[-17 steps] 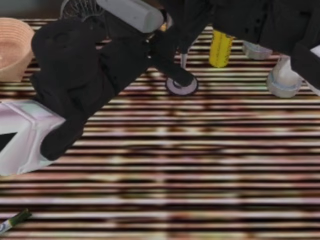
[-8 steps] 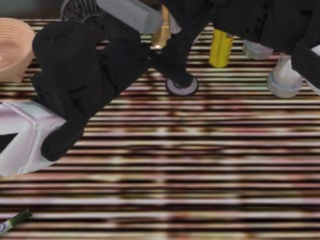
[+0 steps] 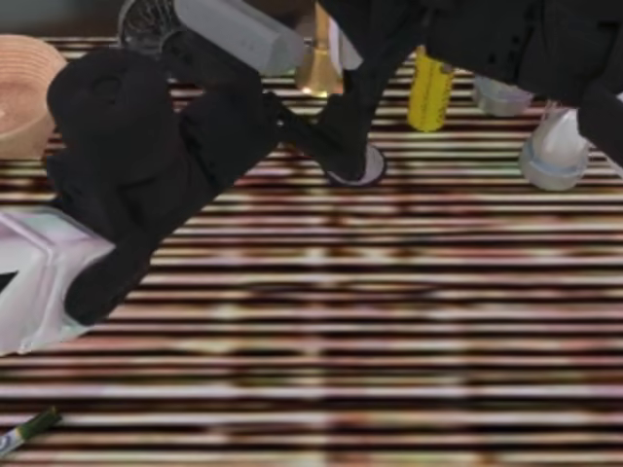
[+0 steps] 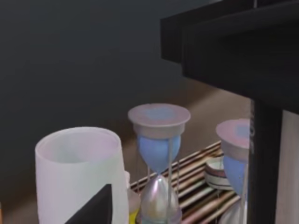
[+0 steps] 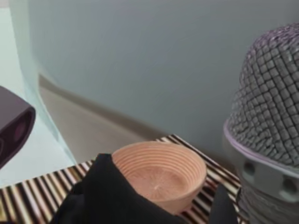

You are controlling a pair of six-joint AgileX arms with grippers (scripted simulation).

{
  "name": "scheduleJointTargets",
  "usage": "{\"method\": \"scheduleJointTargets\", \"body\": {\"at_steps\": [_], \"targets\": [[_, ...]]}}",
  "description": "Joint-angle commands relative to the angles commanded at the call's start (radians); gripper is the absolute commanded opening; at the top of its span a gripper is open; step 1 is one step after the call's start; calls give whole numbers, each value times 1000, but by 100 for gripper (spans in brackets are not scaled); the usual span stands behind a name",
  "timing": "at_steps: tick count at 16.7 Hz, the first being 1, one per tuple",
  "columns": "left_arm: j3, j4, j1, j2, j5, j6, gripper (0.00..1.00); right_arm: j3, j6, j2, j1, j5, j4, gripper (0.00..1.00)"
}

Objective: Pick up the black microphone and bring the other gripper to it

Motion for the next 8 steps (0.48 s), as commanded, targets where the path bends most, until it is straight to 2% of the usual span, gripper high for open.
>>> {"method": "scheduleJointTargets", "body": {"at_steps": [5, 8], "targets": [[-158, -34, 43, -203, 24, -2, 100, -57, -3, -63, -78, -87, 2, 0], [-202, -42, 54, -250, 33, -2, 100, -75, -10, -79, -101, -112, 0, 0]]}}
